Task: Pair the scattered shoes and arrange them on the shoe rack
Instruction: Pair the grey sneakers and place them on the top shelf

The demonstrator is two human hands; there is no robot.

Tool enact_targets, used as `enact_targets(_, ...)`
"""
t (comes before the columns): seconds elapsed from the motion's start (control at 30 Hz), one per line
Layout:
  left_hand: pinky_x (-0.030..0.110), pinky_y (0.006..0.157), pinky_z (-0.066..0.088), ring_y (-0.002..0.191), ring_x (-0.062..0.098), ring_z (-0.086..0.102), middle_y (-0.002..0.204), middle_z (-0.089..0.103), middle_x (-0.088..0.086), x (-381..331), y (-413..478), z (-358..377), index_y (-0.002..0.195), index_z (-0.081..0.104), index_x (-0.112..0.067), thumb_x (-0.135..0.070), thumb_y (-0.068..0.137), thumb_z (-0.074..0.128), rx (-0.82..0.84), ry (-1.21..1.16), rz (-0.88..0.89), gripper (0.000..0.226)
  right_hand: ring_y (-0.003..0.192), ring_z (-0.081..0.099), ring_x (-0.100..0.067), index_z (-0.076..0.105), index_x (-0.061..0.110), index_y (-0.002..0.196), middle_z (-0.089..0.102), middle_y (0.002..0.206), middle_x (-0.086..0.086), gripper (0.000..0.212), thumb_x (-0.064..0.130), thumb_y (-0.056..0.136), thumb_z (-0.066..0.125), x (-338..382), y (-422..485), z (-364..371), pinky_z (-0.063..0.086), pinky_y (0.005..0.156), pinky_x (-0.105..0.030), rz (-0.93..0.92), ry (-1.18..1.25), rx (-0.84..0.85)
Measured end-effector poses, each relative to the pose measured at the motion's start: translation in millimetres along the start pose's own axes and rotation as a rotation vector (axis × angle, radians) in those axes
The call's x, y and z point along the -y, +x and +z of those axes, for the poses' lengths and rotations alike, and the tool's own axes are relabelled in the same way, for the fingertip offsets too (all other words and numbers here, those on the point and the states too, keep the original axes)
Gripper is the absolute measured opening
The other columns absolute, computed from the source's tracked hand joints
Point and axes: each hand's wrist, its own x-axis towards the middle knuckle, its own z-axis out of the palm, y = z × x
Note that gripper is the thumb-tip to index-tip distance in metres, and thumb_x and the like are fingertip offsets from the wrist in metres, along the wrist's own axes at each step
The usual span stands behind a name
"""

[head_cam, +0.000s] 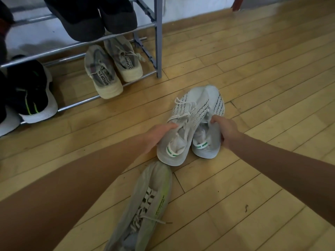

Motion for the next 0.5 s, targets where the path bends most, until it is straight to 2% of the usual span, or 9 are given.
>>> enact_targets(0.1, 0.023, 0.063, 0.046, 0.08, 0.013, 0.06, 0.097, 0.065, 0.002, 0, 0, 1, 0.121, 0.058, -0.009, -0.03, 0.088, 0.059, -0.011, -0.023, 0.06, 0.039, 0.082, 0.058, -0.022, 0.051, 0.011, 0.117, 0.059, 0.1, -0.009, 0.049, 0.014, 0.069, 0.063, -6, -1, -1, 0.042, 0.055, -0.025, -0.036, 0.007, 0.013)
enact_targets(0.17, 0.023, 0.062, 0.046, 0.079, 0.013, 0.059, 0.096, 0.061, 0.002, 1, -1, -3, 0.123, 0.053, -0.013, -0.02, 0.085, 0.064, -0.048, 0.052, 0.151, 0.041, 0.082, 0.057, -0.016, 0.041, 0.017, 0.133, 0.058, 0.112, -0.006, 0.062, 0.013, 0.076, 0.066, -9, -4, -2, 0.044, 0.056, -0.025, -0.065, 0.023, 0.061)
enact_targets(0.27, 0.033, 0.079, 0.053, 0.093, 0.02, 0.061, 0.105, 0.058, 0.006, 0, 0, -14, 0.144, 0.024, -0.039, -0.012, 0.079, 0.071, -0.031, 0.133, 0.303, 0.084, 0.081, 0.056, -0.01, 0.026, 0.024, 0.144, 0.056, 0.112, -0.001, 0.076, 0.003, 0.083, 0.065, -16, -11, -5, 0.047, 0.053, -0.02, -0.167, -0.058, 0.211)
enact_targets(0.33, 0.038, 0.091, 0.052, 0.108, 0.02, 0.057, 0.123, 0.054, 0.003, -4, -5, -19, 0.146, 0.01, -0.05, -0.01, 0.08, 0.071, 0.015, 0.152, 0.375, 0.098, 0.089, 0.056, -0.009, 0.014, 0.027, 0.148, 0.05, 0.121, -0.001, 0.091, -0.009, 0.081, 0.062, -20, -15, -9, 0.051, 0.053, -0.014, -0.257, -0.156, 0.3)
enact_targets(0.4, 0.037, 0.1, 0.047, 0.123, 0.016, 0.048, 0.145, 0.039, -0.004, -8, -8, -21, 0.147, 0.011, -0.047, -0.008, 0.084, 0.067, 0.067, 0.268, 0.465, 0.093, 0.105, 0.055, -0.016, 0.004, 0.033, 0.15, 0.045, 0.13, 0.0, 0.102, -0.011, 0.079, 0.063, -21, -16, -13, 0.052, 0.062, -0.012, -0.302, -0.226, 0.352)
enact_targets(0.43, 0.037, 0.103, 0.045, 0.128, 0.015, 0.044, 0.15, 0.033, -0.006, -10, -9, -20, 0.149, 0.015, -0.043, -0.007, 0.086, 0.063, 0.111, 0.349, 0.49, 0.087, 0.112, 0.053, -0.019, 0.004, 0.036, 0.15, 0.043, 0.133, -0.002, 0.104, -0.01, 0.079, 0.064, -19, -17, -15, 0.052, 0.068, -0.015, -0.305, -0.238, 0.368)
enact_targets(0.5, 0.037, 0.104, 0.043, 0.129, 0.017, 0.043, 0.15, 0.035, -0.002, -15, -12, -17, 0.147, 0.028, -0.036, -0.003, 0.088, 0.056, 0.185, 0.451, 0.498, 0.073, 0.114, 0.051, -0.022, 0.009, 0.04, 0.149, 0.044, 0.131, -0.005, 0.104, -0.011, 0.078, 0.065, -17, -17, -18, 0.05, 0.072, -0.02, -0.299, -0.243, 0.384)
